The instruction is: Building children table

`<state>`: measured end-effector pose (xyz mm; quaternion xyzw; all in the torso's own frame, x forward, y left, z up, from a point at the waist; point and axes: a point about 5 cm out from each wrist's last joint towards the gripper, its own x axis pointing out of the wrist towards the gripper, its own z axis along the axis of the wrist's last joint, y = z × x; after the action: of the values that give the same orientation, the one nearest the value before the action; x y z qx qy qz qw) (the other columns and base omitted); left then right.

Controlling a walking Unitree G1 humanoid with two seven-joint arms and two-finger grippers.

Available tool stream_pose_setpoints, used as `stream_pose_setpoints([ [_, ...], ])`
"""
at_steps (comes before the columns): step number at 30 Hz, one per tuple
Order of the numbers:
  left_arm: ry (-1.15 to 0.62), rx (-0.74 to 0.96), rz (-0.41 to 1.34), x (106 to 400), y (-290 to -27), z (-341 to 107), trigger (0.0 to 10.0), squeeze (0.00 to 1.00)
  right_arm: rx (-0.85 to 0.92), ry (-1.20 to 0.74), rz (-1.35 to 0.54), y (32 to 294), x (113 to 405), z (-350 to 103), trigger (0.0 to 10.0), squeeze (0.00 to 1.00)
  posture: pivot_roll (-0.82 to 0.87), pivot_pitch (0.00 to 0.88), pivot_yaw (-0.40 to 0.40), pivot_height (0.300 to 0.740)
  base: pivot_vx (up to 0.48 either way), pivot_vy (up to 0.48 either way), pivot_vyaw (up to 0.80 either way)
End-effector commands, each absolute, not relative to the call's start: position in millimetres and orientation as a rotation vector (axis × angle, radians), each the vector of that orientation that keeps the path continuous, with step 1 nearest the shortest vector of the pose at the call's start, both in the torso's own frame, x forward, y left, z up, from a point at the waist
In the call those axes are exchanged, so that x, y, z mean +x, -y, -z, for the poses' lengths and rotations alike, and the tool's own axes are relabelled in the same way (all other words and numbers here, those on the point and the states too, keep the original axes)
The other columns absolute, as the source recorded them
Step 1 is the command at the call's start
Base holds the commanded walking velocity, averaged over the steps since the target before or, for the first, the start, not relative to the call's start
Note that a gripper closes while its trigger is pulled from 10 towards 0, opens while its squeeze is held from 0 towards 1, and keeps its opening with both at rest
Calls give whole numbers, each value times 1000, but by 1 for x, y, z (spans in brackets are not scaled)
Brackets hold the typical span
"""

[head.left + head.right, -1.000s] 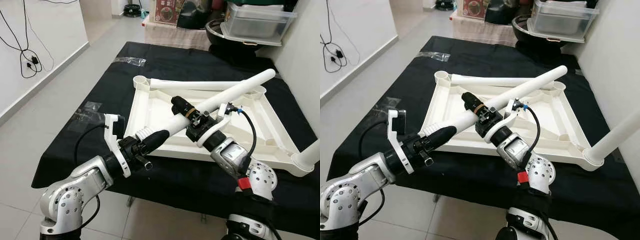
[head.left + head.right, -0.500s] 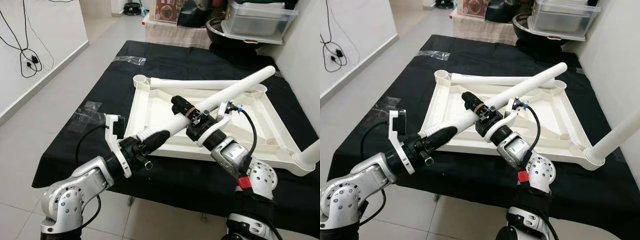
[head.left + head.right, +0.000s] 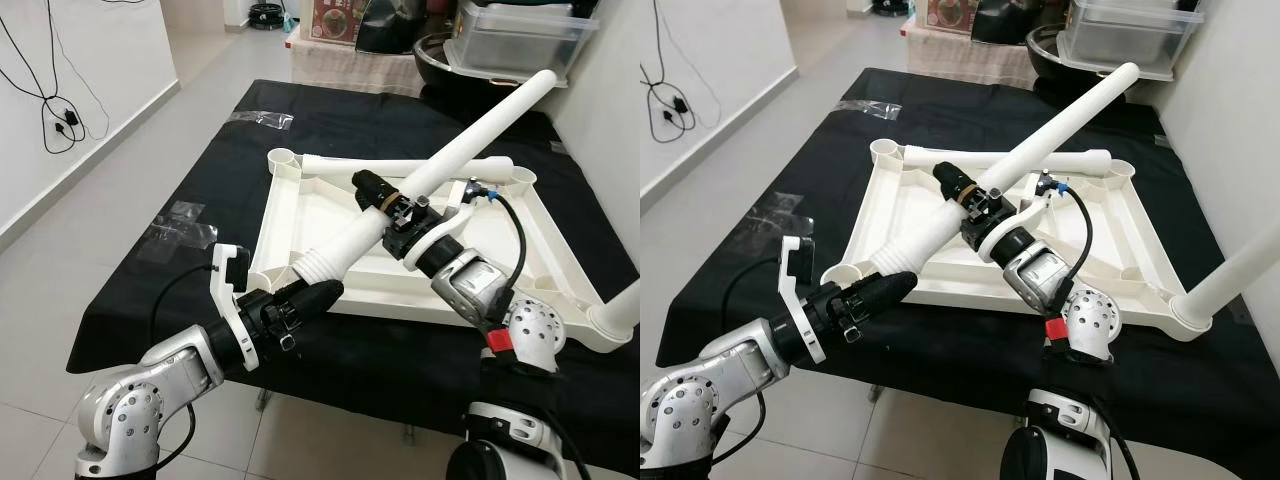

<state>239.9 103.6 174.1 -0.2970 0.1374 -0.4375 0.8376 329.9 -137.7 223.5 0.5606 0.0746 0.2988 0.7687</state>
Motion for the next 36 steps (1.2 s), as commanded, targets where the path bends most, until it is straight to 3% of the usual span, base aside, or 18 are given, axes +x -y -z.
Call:
stream_pose_setpoints([
  [1, -402, -591, 931, 231, -99, -158, 10000, 0, 1198, -66, -656, 140, 335, -239, 0, 0, 69, 23, -88, 740, 0, 0, 0],
  [3, -420, -563, 942, 226, -99, -155, 10000, 0, 1176, -56, -608, 144, 339, -238, 0, 0, 68, 21, -88, 740, 0, 0, 0],
  [7, -446, -368, 952, 217, -99, -148, 10000, 0, 971, 1, -513, 150, 345, -237, 0, 0, 70, 23, -89, 740, 0, 0, 0],
  [11, -443, -316, 937, 218, -100, -148, 10000, 0, 874, 23, -502, 148, 345, -238, 0, 0, 71, 30, -88, 740, 0, 0, 0],
  [12, -421, -221, 890, 223, -104, -149, 10000, 102, 734, 51, -475, 146, 344, -238, 0, 0, 73, 33, -88, 740, 0, 0, 0],
  [13, -384, -95, 825, 232, -109, -151, 10000, 0, 604, 86, -456, 142, 343, -240, 0, 0, 73, 34, -88, 740, 0, 0, 0],
  [14, -356, -13, 782, 239, -112, -153, 10000, 0, 527, 111, -448, 138, 341, -241, 0, 0, 77, 34, -87, 740, 0, 0, 0],
  [16, -356, -13, 782, 239, -112, -153, 10000, 0, 527, 111, -448, 138, 341, -241, 0, 0, 77, 34, -87, 740, 0, 0, 0],
  [20, -232, 291, 583, 266, -124, -160, 10000, 0, 410, 206, -430, 129, 337, -249, 0, 0, 80, 36, -86, 740, 0, 0, 0],
  [23, -182, 346, 546, 273, -123, -165, 10000, 0, 392, 234, -434, 126, 335, -252, 0, 0, 78, 39, -84, 740, 0, 0, 0],
  [24, -127, 364, 529, 280, -118, -169, 10000, 878, 365, 263, -459, 118, 332, -254, 0, 0, 74, 39, -82, 740, 0, 0, 0],
  [26, -117, 363, 529, 281, -117, -170, 10000, 878, 359, 268, -466, 116, 331, -254, 0, 0, 74, 39, -82, 740, 0, 0, 0],
  [27, -104, 371, 535, 281, -114, -171, 10000, 1000, 357, 269, -480, 114, 330, -255, 0, 0, 72, 39, -82, 740, 0, 0, 0],
  [28, -104, 371, 535, 281, -114, -171, 10000, 1000, 357, 269, -480, 114, 330, -255, 0, 0, 72, 39, -82, 740, 0, 0, 0],
  [29, -88, 377, 564, 282, -108, -171, 10000, 251, 350, 274, -495, 110, 328, -254, 0, 0, 73, 38, -81, 740, 0, 0, 0],
  [31, -75, 382, 586, 282, -103, -171, 10000, 251, 344, 280, -506, 108, 327, -254, 0, 0, 73, 38, -81, 740, 0, 0, 0],
  [32, -55, 401, 618, 282, -96, -171, 10000, 0, 332, 291, -511, 105, 326, -254, 0, 0, 72, 38, -81, 740, 0, 0, 0],
  [36, -36, 423, 648, 282, -91, -170, 10000, 0, 320, 304, -511, 103, 326, -254, 0, 0, 72, 38, -81, 740, 0, 0, 0],
])
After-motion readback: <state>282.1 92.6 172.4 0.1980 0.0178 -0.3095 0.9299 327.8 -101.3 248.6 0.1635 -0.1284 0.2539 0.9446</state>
